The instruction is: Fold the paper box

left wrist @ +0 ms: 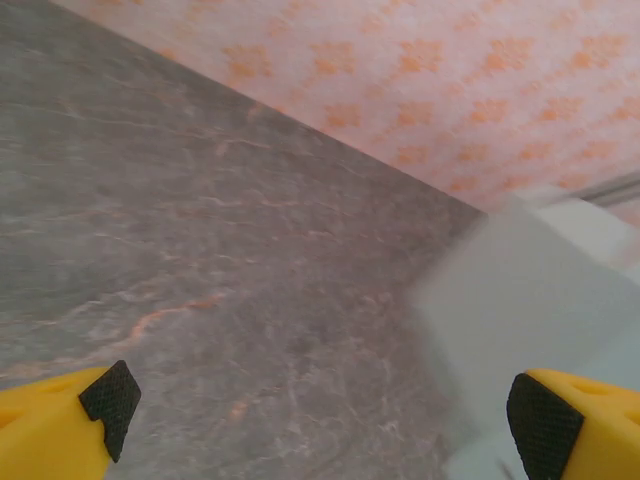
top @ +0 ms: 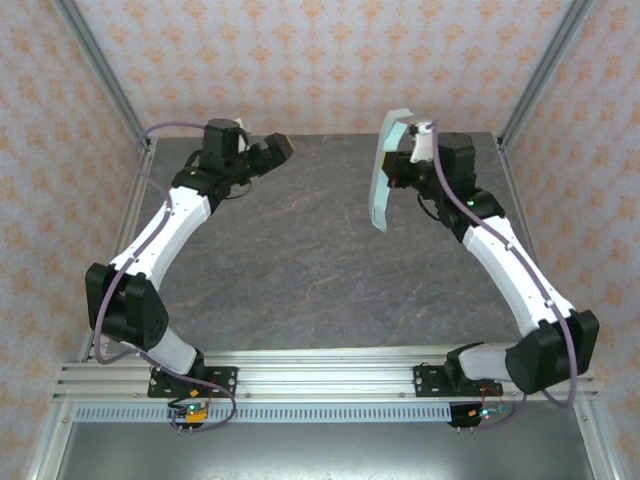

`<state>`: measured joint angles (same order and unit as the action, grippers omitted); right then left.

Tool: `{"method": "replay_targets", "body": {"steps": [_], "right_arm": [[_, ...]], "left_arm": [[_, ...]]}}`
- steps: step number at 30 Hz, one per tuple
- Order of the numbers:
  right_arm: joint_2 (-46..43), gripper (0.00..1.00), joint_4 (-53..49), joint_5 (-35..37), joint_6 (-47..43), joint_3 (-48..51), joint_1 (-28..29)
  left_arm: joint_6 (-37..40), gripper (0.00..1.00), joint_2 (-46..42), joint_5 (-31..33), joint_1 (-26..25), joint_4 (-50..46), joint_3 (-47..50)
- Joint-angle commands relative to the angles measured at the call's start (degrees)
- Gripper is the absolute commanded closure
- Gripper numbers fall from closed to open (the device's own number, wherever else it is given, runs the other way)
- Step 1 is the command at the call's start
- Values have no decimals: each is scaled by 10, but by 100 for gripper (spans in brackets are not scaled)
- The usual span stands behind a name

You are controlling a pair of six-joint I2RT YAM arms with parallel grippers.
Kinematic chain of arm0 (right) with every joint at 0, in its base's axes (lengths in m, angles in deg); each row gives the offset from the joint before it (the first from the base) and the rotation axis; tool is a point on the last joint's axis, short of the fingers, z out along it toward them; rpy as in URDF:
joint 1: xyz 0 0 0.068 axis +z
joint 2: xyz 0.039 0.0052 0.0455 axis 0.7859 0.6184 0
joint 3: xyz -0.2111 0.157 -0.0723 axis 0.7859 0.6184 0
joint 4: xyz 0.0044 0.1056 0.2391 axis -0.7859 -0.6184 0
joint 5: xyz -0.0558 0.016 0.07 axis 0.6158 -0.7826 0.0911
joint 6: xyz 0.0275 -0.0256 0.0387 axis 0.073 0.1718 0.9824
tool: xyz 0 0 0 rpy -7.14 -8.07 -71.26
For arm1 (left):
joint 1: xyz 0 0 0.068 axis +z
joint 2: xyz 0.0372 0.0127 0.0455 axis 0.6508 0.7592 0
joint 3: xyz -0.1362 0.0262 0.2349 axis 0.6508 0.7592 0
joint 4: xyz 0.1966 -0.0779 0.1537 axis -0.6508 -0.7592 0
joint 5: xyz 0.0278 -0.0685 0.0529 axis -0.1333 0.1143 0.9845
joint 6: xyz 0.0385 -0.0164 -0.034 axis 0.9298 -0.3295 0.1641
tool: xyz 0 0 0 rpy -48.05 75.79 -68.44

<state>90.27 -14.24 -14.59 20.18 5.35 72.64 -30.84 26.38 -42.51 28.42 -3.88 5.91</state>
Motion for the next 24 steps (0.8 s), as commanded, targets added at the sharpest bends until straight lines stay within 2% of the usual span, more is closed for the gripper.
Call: {"method": "replay_targets", "body": {"steps": [1, 4, 8, 11, 13, 17, 19, 24], "right_arm": [[16, 87, -128, 122, -166, -19, 79], [44, 81, -131, 124, -172, 3, 151], [102, 65, -102, 59, -126, 62, 226], [121, 57, -94, 10, -76, 94, 246], [104, 51, -74, 12, -52, 123, 245], [50, 36, -72, 62, 0, 141, 212], [24, 27, -71, 96, 51, 154, 166], [6, 26, -119, 116, 158, 171, 29]], "left_arm": [[0, 0, -24, 31, 19, -29, 41], [-10, 0, -38, 40, 28, -12, 83], [-22, 0, -45, 56, 33, -2, 131], [-18, 0, -40, 45, 36, 1, 153], [-16, 0, -32, 36, 36, 8, 169], [-29, 0, -9, -2, 30, 50, 204], [-19, 1, 12, -11, 11, 56, 205], [7, 5, 51, -28, -70, 24, 196]]}}
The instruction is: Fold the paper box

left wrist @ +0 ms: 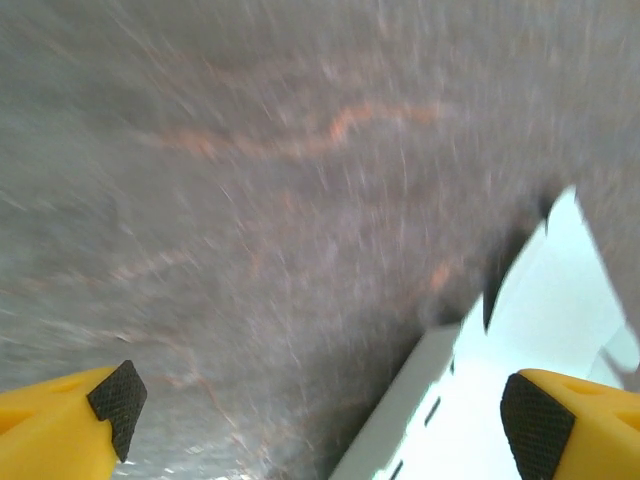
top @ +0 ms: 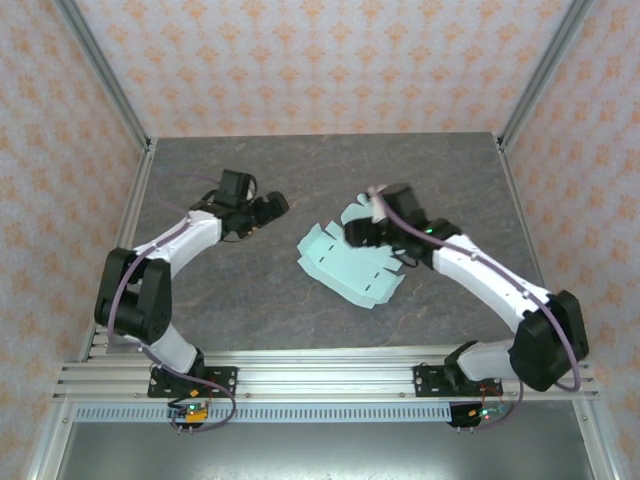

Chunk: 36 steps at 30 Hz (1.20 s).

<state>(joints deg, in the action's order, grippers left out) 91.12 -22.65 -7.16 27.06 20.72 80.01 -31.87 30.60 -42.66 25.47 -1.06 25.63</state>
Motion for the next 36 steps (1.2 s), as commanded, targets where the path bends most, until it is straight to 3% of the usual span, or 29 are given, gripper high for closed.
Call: {"method": "replay_targets", "body": {"steps": [1, 3, 6, 11, 16, 19, 22, 25, 27, 31, 33, 36], "right_arm": [[2, 26, -54, 58, 111, 21, -66], [6, 26, -72, 57, 151, 41, -102], [5, 26, -77, -4, 213, 83, -145], [-6, 28, -54, -146, 258, 161, -145], [7, 33, -18, -237, 224, 178, -87], [55, 35, 62, -333, 228, 148, -13], [89, 34, 143, -383, 263, 101, 41], [97, 29, 167, -386, 254, 77, 56], [93, 27, 106, -365, 198, 59, 53], [79, 26, -18, -263, 107, 33, 30], [83, 25, -37, -213, 100, 35, 10], [106, 26, -34, -220, 107, 28, 4]], "left_arm": [[18, 5, 9, -26, -58, -10, 3], [14, 5, 1, -9, -80, -23, 19], [-32, 4, -37, 18, -87, -14, 79], [-53, 2, -79, -1, -96, 19, 144], [-94, 0, -53, -46, -83, 63, 150], [-138, 0, -29, -89, -45, 126, 155], [-159, 0, -20, -107, -2, 150, 145], [-114, 0, -27, -96, 25, 95, 104], [-83, 0, -50, -55, 40, 29, 85], [-54, 0, -96, -2, 54, -15, 97], [-57, 0, -97, -24, 53, 7, 122], [-102, 1, -82, -62, 44, 62, 171]]}}
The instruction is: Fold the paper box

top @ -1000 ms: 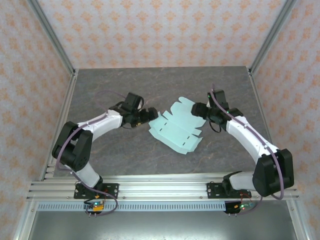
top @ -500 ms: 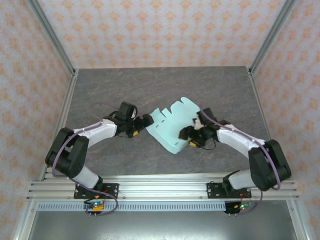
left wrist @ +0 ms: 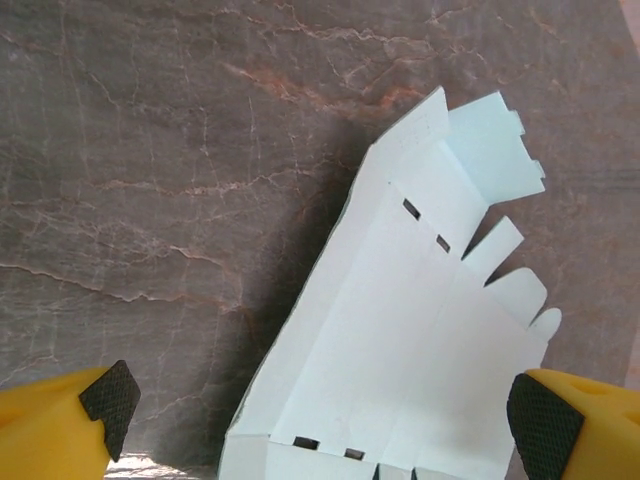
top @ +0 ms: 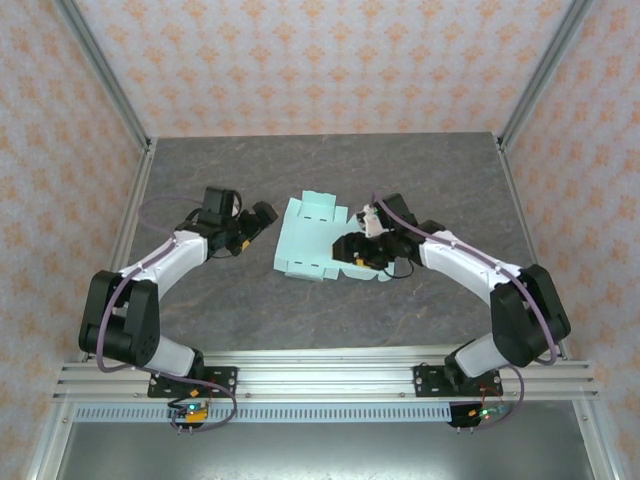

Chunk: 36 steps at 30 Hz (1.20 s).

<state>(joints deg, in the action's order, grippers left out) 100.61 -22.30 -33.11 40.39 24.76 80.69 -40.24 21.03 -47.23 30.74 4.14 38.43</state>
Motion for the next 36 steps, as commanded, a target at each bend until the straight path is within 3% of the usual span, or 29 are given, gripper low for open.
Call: {"method": "replay_targets", "body": {"steps": [1, 5, 9, 12, 15, 20, 25, 30, 36], "right_arm": [[17, 26, -12, 26, -11, -6, -3], [52, 27, 39, -16, 12, -3, 9], [96, 28, 40, -30, 0, -34, 43], [141, 31, 87, -77, -8, -48, 51], [149, 33, 131, -103, 15, -53, 52], [89, 31, 128, -21, 22, -24, 9], [60, 27, 30, 126, -30, -52, -71], [149, 26, -35, 234, -193, -182, -112], [318, 26, -142, 279, -319, -414, -118]], "left_arm": [[-29, 2, 16, -21, -17, 28, 59], [-40, 6, 10, 0, -55, 41, 87], [-56, 10, 17, -27, -79, 70, 83], [-45, 10, 62, -23, -84, 64, 46], [-59, 10, 124, -48, -83, 118, 5], [-76, 14, 212, -80, -81, 160, -89], [36, 16, 276, -69, -66, 33, -229], [195, 15, 350, -83, -60, -111, -370], [195, 8, 303, -52, -38, -112, -334]]}}
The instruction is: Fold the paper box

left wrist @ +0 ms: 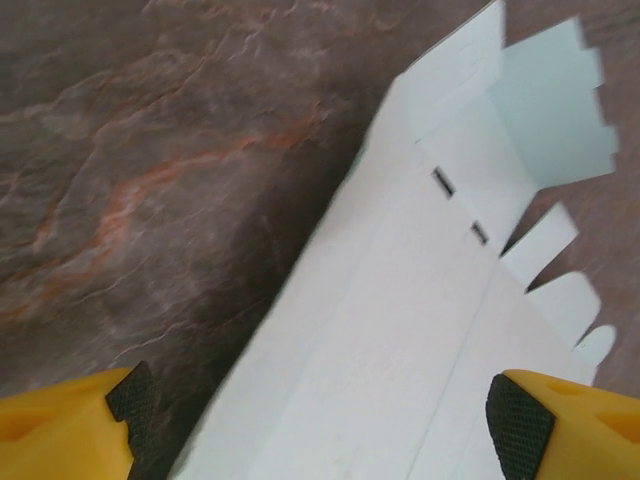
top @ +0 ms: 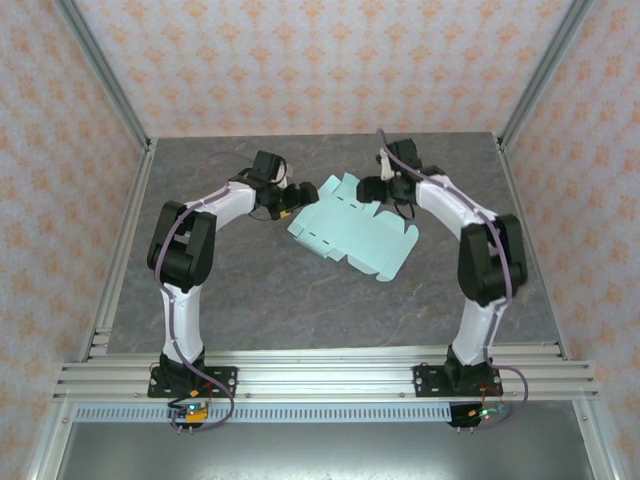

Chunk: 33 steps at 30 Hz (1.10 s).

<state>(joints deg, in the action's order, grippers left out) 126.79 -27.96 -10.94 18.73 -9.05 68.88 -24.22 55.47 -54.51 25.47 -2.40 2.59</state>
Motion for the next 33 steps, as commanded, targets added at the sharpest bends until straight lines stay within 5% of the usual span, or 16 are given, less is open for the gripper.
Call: {"method": "replay_targets", "body": {"steps": [1, 8, 13, 19, 27, 33], "right_arm": [[80, 26, -101, 59, -117, -106, 0], [259, 30, -212, 30, -174, -346, 0], [301, 67, -247, -16, -132, -424, 1], [194, 84, -129, -27, 9, -244, 1], [-27, 85, 70, -22, 152, 103, 8], [-73, 84, 105, -12, 143, 189, 25]], "left_arm": [[35, 8, -56, 26, 18, -45, 37], [17, 6, -196, 79, 29, -58, 165], [-32, 5, -278, 78, 29, -31, 261], [-21, 3, -321, 107, 30, -56, 275], [-24, 2, -270, 108, 31, -27, 249], [-39, 8, -199, 77, 29, 39, 221]]}}
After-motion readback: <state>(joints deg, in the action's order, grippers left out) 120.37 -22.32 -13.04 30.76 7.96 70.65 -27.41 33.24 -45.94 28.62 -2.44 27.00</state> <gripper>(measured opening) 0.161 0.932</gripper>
